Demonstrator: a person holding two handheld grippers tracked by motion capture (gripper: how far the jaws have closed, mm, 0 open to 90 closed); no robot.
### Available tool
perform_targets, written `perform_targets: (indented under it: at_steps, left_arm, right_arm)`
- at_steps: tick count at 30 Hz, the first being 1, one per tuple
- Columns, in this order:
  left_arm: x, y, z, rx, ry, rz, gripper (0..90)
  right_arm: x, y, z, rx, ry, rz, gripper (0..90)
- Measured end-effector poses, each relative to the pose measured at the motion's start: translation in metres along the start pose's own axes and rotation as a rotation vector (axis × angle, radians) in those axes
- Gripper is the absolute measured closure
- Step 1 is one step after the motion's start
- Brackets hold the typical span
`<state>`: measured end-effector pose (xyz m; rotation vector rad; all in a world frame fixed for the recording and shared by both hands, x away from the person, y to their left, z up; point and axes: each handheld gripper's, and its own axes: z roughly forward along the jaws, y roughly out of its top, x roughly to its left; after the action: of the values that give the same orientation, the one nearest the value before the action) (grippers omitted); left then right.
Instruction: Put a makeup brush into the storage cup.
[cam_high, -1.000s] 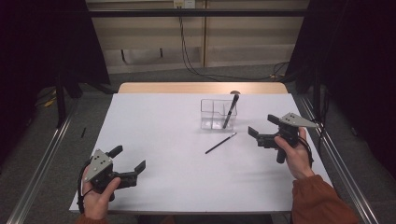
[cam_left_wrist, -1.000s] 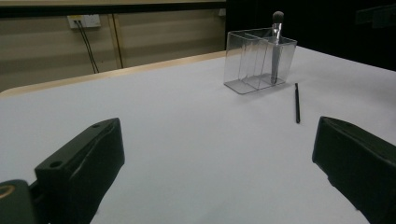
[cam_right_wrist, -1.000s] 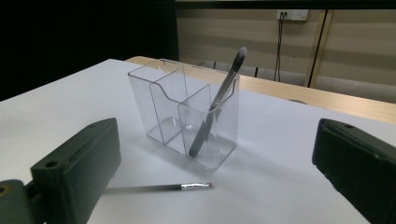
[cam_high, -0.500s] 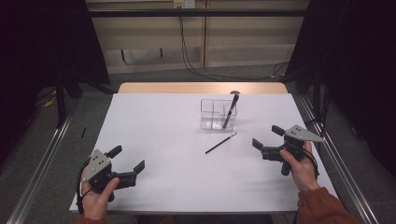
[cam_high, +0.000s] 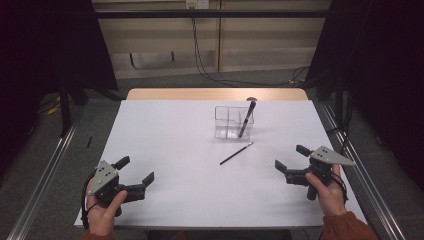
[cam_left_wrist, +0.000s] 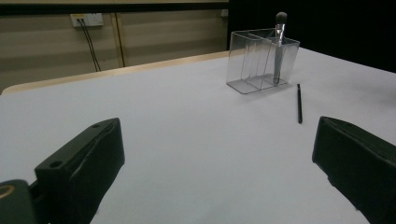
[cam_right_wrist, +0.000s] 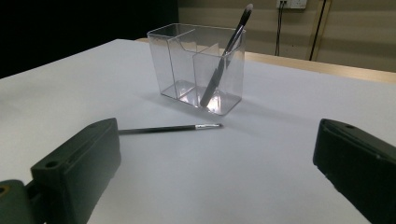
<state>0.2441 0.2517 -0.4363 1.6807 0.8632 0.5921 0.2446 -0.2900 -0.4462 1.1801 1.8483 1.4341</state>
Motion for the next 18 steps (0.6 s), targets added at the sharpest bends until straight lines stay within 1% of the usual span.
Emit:
perform_targets:
  at_steps: [1, 4, 6, 9, 11, 13, 16, 18]
  left_arm:
    - [0.000, 0.000, 0.000, -0.002, 0.000, 0.000, 2.4]
    - [-0.001, 0.000, 0.000, -0.003, -0.002, 0.000, 2.4]
    - [-0.002, 0.000, 0.000, 0.002, -0.001, -0.002, 2.3]
    - [-0.001, 0.000, 0.000, 0.002, -0.004, 0.008, 2.4]
    - [-0.001, 0.000, -0.001, 0.002, -0.005, 0.007, 2.3]
    - [-0.002, 0.000, -0.001, 0.002, -0.003, 0.008, 2.3]
    - [-0.003, 0.001, -0.001, 0.000, -0.005, 0.012, 2.3]
    - [-0.003, 0.001, -0.001, 0.000, -0.005, 0.004, 2.3]
  right_arm:
    - [0.001, -0.001, -0.001, 0.001, -0.001, 0.008, 0.4]
    - [0.003, -0.006, -0.006, 0.012, -0.004, -0.007, 0.5]
    - [0.003, -0.007, -0.010, 0.009, -0.001, -0.013, 0.7]
    - [0.004, -0.009, -0.017, -0.007, -0.011, -0.016, 0.7]
    - [0.003, -0.011, -0.020, -0.004, -0.015, -0.023, 0.7]
    - [0.003, -0.014, -0.022, -0.001, -0.024, -0.019, 0.3]
    - [0.001, -0.017, -0.027, -0.006, -0.024, -0.014, 0.3]
    - [0.001, -0.018, -0.030, -0.012, -0.024, -0.010, 0.3]
